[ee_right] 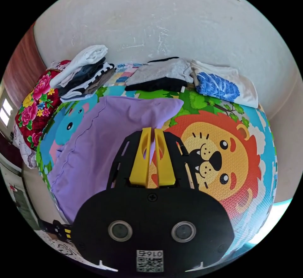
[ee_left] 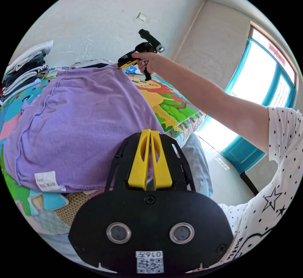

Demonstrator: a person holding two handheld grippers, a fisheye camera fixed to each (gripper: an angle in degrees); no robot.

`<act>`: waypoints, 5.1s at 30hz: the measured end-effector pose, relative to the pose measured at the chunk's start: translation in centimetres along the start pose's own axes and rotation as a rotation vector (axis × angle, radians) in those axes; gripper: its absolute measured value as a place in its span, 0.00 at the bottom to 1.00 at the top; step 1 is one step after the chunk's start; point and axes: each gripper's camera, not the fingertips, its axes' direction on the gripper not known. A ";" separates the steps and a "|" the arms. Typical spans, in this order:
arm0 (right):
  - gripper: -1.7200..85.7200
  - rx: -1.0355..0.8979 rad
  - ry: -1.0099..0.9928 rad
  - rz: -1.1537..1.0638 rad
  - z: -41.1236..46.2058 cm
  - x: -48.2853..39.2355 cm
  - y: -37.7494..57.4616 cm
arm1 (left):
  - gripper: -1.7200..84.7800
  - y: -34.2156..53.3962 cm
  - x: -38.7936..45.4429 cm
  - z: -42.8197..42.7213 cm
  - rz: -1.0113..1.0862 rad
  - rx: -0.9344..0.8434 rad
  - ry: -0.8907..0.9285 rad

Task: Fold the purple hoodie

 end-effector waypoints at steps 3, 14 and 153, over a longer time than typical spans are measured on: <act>0.03 -0.123 0.053 -0.096 0.9 -0.4 -1.0 | 0.01 0.0 -0.7 -0.2 -0.007 0.001 0.020; 0.02 0.187 -0.173 -0.121 -4.6 0.3 0.3 | 0.01 0.4 -2.6 -0.9 -0.027 0.018 0.048; 0.06 0.083 -0.313 -0.320 16.5 -34.4 -16.1 | 0.01 14.4 -30.8 -21.6 -0.441 0.231 -0.369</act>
